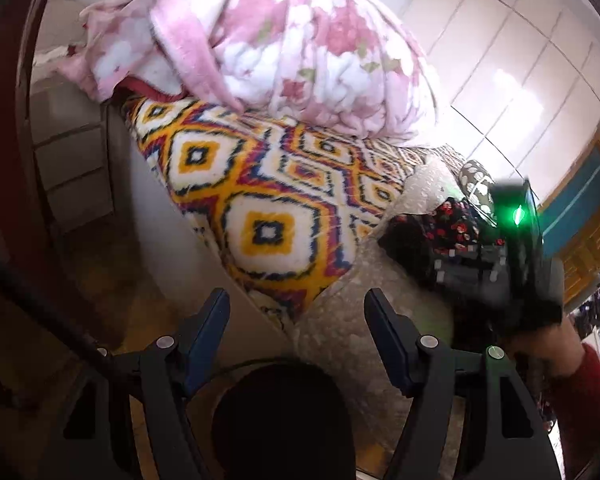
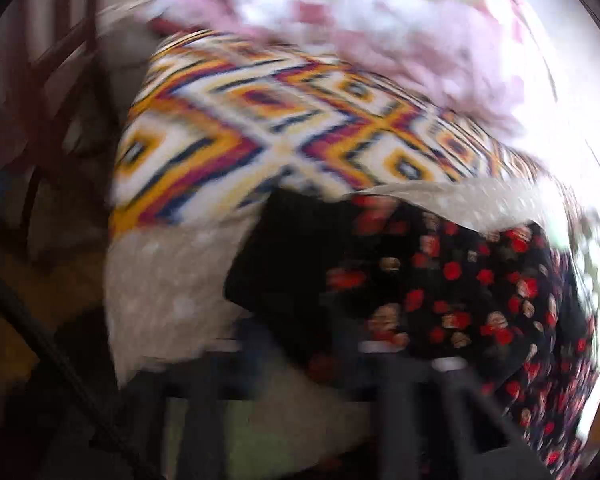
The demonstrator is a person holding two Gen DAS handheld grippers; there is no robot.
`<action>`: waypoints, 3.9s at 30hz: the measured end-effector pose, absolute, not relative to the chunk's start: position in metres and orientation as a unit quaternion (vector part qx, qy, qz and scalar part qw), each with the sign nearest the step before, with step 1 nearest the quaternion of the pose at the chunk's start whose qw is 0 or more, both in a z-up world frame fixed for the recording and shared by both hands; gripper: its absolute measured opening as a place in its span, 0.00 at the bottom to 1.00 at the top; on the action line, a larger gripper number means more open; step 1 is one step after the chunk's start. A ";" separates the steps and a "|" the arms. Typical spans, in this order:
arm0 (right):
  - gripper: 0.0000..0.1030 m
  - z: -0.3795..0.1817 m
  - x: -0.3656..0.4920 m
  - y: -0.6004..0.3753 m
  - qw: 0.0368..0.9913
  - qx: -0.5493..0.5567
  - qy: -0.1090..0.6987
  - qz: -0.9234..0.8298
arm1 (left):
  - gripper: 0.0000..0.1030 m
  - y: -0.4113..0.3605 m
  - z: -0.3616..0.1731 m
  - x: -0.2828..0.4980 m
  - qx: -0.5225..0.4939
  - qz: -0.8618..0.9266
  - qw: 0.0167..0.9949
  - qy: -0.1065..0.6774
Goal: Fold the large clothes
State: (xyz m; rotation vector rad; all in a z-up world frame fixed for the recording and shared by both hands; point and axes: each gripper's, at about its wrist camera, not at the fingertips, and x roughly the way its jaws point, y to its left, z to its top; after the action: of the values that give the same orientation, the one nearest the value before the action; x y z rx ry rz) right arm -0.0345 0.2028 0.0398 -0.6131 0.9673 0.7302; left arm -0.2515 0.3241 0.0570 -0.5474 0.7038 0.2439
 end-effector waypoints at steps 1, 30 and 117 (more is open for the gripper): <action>0.11 0.052 -0.027 0.196 0.788 -0.253 0.447 0.340 | 0.67 0.320 0.061 -0.251 -0.257 0.115 0.898 0.337; 0.60 0.119 -0.002 -0.382 0.857 0.273 0.435 -0.041 | 0.76 0.191 0.099 -0.132 -0.132 -0.020 0.917 0.377; 0.45 0.058 -0.005 -0.391 0.819 0.403 0.409 0.001 | 0.18 0.127 0.046 0.110 -0.342 -0.092 0.787 0.506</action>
State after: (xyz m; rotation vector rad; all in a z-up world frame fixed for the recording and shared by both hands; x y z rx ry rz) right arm -0.0045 -0.3907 0.0580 0.8574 0.8704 0.0016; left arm 0.1100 0.1268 0.0458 -0.7362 1.0909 -0.1978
